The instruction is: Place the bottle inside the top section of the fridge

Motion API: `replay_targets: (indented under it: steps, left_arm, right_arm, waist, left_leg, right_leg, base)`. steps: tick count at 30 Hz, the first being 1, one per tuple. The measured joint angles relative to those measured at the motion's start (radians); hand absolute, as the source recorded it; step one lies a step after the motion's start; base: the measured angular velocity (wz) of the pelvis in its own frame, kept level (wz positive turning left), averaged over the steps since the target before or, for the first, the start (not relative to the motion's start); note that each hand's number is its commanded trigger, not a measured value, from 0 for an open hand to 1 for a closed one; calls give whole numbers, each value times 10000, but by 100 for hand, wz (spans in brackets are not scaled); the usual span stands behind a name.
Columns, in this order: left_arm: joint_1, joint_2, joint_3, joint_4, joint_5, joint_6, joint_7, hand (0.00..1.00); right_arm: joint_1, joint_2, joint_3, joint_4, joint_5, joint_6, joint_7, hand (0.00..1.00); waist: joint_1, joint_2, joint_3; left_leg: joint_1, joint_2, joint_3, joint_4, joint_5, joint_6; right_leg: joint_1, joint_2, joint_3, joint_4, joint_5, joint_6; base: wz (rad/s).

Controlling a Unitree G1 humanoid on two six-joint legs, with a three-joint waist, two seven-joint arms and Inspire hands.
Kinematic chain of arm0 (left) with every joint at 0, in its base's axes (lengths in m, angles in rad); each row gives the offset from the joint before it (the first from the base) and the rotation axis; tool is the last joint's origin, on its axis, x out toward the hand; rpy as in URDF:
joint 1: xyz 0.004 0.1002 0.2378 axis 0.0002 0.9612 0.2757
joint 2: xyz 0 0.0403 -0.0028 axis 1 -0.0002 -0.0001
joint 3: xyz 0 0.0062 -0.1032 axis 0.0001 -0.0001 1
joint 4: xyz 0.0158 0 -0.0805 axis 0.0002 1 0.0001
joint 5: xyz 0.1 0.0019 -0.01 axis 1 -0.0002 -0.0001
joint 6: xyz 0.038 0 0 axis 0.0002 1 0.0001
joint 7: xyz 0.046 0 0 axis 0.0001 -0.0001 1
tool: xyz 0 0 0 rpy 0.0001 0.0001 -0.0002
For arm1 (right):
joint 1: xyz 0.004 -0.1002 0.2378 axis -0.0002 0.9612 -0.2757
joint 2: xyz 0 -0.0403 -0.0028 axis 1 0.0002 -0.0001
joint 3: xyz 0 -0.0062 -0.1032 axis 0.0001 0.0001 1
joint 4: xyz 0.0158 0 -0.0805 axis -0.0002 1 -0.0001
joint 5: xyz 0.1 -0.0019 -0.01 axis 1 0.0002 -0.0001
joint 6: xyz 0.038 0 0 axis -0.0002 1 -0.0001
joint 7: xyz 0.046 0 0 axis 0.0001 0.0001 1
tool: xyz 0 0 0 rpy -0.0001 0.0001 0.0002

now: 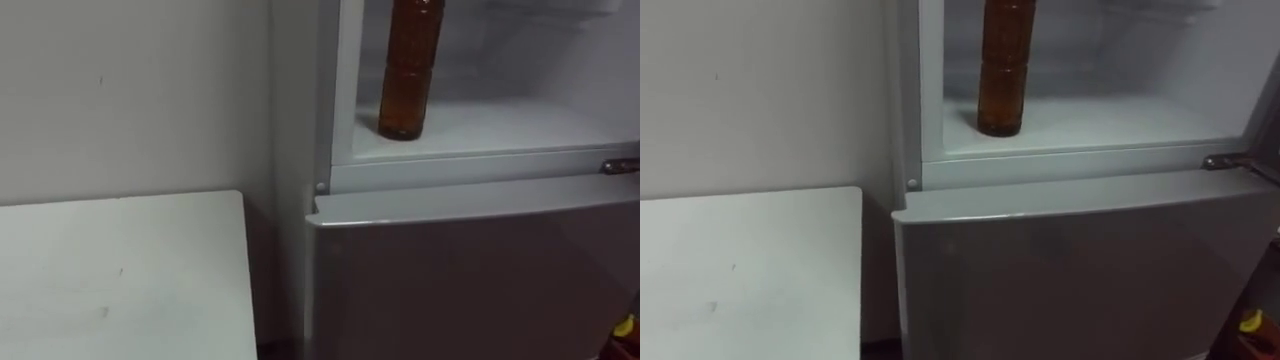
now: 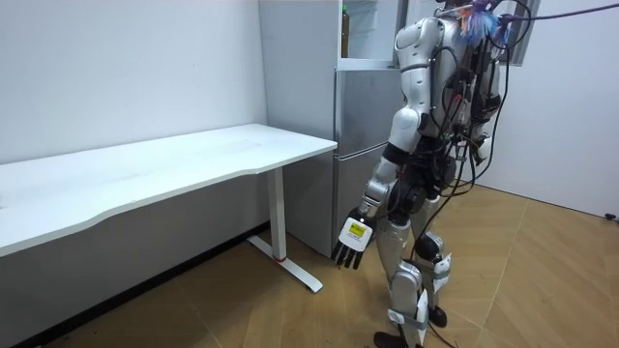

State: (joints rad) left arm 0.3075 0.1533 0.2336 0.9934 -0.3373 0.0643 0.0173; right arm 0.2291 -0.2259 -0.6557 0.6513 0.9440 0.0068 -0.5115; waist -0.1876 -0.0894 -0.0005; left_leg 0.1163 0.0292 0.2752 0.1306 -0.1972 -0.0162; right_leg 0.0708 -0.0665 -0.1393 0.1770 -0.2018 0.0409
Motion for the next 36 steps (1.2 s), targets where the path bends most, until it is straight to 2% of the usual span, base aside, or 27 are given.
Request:
replay_targets:
  steps: [2,3,8,11,14,16,19,21,24,27,33,36]
  left_arm:
    - [86,2,5,-186,1,13,13,0]
    - [189,-8,6,-324,61,14,6,0]
    - [161,52,16,-344,267,12,96,0]
    - [164,1,6,-297,264,11,135,0]
    - [178,-4,5,-306,261,-8,198,0]
    - [193,-61,-6,-297,265,-125,218,0]
    - [242,-94,-24,-274,262,-234,247,0]
    - [189,-87,-61,-180,176,-342,321,0]
    - [170,-66,-226,11,168,-462,417,0]
    - [144,-77,-303,213,147,-472,465,0]
    - [121,-78,-312,484,197,-566,551,0]
    - [122,-81,-313,507,221,-632,527,0]
  right_arm:
    - [-25,-89,-219,-333,25,-40,-278,0]
    - [-135,-107,-456,-629,-103,-35,-492,0]
    - [-216,-321,-815,-2125,-204,-66,-1283,0]
    - [-216,-340,-823,-3309,-1190,-99,-1940,0]
    - [-153,-382,-830,-4093,-1818,-315,-2585,0]
    - [-141,-382,-842,-4835,-2930,-327,-2975,0]
    - [-145,-411,-972,-5649,-3615,-440,-3317,0]
    - [-179,-576,-989,-6372,-3651,-526,-3637,0]
    - [-62,-549,-983,-7298,-4083,-601,-3904,0]
    - [-121,-469,-954,-7621,-4238,-573,-4277,0]
    - [-242,-445,-933,-8175,-4416,-573,-4831,0]
    - [-285,-445,-916,-8252,-4415,-573,-5020,0]
  waist:
    - [6,-65,22]
    - [-13,-104,-4]
    - [-125,-7,11]
    - [-240,170,15]
    - [-275,184,13]
    - [-275,185,12]
    - [-297,138,-17]
    - [-286,56,-15]
    - [-254,-64,-1]
    - [-210,-76,8]
    - [-70,149,3]
    - [18,168,6]
  left_leg:
    - [-27,5,3,-16,0,0]
    - [-76,4,27,-26,1,0]
    - [-181,12,123,-30,-6,8]
    - [-236,53,138,-44,-77,4]
    - [-269,67,149,-51,-78,2]
    - [-367,70,196,-48,-74,2]
    - [-340,71,209,-34,-74,2]
    - [-313,69,222,-25,-73,1]
    - [-251,70,247,-18,-73,-1]
    - [-254,67,265,-21,-75,-3]
    - [-215,78,282,-20,-75,-3]
    - [-203,80,284,-16,-74,-4]
  right_leg:
    - [-130,9,33,102,6,-7]
    - [-204,16,96,137,9,-11]
    - [-238,32,174,184,11,-14]
    - [-379,72,185,281,9,-17]
    - [-489,86,182,279,-5,-34]
    - [-542,93,224,273,-2,-41]
    - [-538,97,238,257,-1,-41]
    - [-538,96,243,254,-1,-41]
    - [-528,98,243,240,-6,-40]
    - [-532,98,267,234,-6,-39]
    - [-525,102,261,265,-14,-48]
    - [-521,101,249,288,-28,-49]
  base:
    - [-4]
    - [-10]
    - [-3]
    - [0]
    - [0]
    - [-5]
    - [-2]
    - [0]
    - [0]
    - [-1]
    - [0]
    - [0]
